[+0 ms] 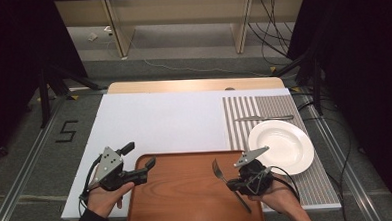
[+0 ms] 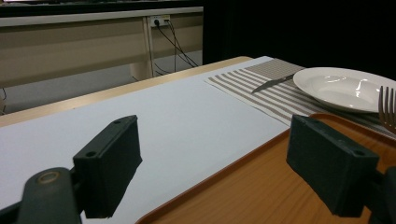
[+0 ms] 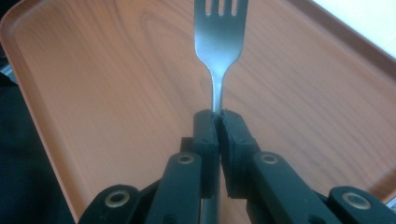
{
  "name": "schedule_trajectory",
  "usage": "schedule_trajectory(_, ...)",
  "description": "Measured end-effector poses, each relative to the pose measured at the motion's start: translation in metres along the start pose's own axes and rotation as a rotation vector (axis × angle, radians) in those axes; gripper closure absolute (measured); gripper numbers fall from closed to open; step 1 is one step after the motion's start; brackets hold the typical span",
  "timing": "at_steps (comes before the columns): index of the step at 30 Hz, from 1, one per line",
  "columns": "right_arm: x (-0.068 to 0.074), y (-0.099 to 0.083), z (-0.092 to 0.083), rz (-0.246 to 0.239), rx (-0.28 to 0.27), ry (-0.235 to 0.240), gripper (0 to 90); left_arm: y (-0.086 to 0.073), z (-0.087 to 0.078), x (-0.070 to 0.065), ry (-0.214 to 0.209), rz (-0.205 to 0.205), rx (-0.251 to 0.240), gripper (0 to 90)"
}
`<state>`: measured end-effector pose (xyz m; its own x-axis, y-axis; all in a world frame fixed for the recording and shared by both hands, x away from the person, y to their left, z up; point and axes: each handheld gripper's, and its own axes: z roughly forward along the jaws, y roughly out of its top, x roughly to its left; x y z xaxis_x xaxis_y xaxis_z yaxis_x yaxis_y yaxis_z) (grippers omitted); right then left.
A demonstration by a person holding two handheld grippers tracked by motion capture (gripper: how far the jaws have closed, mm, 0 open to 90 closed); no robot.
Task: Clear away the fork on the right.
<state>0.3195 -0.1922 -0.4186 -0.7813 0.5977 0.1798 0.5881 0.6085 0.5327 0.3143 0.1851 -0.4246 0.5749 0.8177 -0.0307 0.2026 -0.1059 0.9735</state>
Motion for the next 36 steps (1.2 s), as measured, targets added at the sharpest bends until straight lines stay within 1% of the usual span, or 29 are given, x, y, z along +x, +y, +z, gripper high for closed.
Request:
schedule_trajectory(1,-0.001,0.0,0.001,0.009,0.003,0.006,85.7,0.0,0.0,0.0,0.0,0.001,-0.001,17.2)
schedule_trajectory(4,-0.004,0.001,0.005,0.021,0.025,0.004,85.7,0.0,0.0,0.0,0.0,0.0,-0.001,17.1)
schedule_trajectory(8,-0.006,0.001,0.008,0.021,0.037,0.013,85.7,0.0,0.0,0.0,0.0,-0.001,0.0,17.2)
schedule_trajectory(11,-0.007,0.001,0.011,0.032,0.059,0.023,85.6,0.0,0.0,0.0,0.0,0.0,0.0,17.2)
schedule_trajectory(17,-0.009,0.001,0.019,0.027,0.12,0.036,85.5,0.0,0.0,0.0,0.0,0.0,0.001,17.2)
schedule_trajectory(24,-0.011,0.001,0.027,0.022,0.155,0.035,85.3,0.0,0.0,0.0,-0.002,0.001,0.0,17.3)
schedule_trajectory(31,-0.012,0.001,0.036,0.03,0.207,0.035,85.1,0.0,0.0,0.0,0.0,0.001,0.001,17.3)
schedule_trajectory(33,-0.012,0.0,0.037,0.017,0.218,0.028,85.1,0.0,0.0,0.0,0.001,0.0,0.001,17.3)
schedule_trajectory(36,-0.012,0.0,0.039,0.016,0.224,0.021,84.8,0.0,0.0,0.0,0.0,0.001,0.001,17.3)
